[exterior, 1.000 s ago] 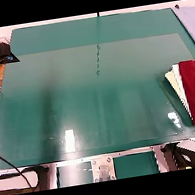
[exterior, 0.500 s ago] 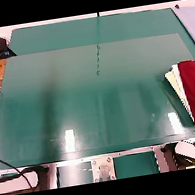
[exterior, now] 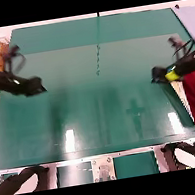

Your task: Fold the shirts.

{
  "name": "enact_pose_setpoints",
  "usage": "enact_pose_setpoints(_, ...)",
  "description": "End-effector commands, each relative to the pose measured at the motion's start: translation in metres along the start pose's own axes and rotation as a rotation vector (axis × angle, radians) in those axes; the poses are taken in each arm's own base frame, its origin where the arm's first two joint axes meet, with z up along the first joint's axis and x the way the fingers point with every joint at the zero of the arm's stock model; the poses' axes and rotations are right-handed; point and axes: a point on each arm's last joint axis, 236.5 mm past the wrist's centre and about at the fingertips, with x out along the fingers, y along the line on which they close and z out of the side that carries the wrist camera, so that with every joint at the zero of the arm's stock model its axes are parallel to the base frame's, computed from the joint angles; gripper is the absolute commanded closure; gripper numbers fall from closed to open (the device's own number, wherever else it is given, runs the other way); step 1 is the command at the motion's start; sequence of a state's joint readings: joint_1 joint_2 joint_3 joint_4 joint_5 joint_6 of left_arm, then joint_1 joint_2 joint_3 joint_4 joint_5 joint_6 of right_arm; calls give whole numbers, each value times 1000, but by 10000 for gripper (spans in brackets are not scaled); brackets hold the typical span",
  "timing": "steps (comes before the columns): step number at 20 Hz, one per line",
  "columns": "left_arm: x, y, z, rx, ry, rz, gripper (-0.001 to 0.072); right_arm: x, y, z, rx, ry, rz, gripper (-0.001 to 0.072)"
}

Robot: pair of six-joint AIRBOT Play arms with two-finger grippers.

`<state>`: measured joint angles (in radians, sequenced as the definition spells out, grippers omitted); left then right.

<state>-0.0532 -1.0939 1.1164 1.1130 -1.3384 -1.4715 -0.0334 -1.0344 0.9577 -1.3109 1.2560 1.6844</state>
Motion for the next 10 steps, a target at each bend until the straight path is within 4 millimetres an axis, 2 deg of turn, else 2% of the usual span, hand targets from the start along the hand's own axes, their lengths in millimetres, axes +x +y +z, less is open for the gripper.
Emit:
enact_pose_setpoints(1, 37, -12, -39, -9, 50, -10, 686, 29, 22, -34, -103, 22, 12, 696)
enact_pose_setpoints(10, 37, -18, -39, -8, 49, -30, 685, 30, 27, -36, -115, 28, 17, 695)
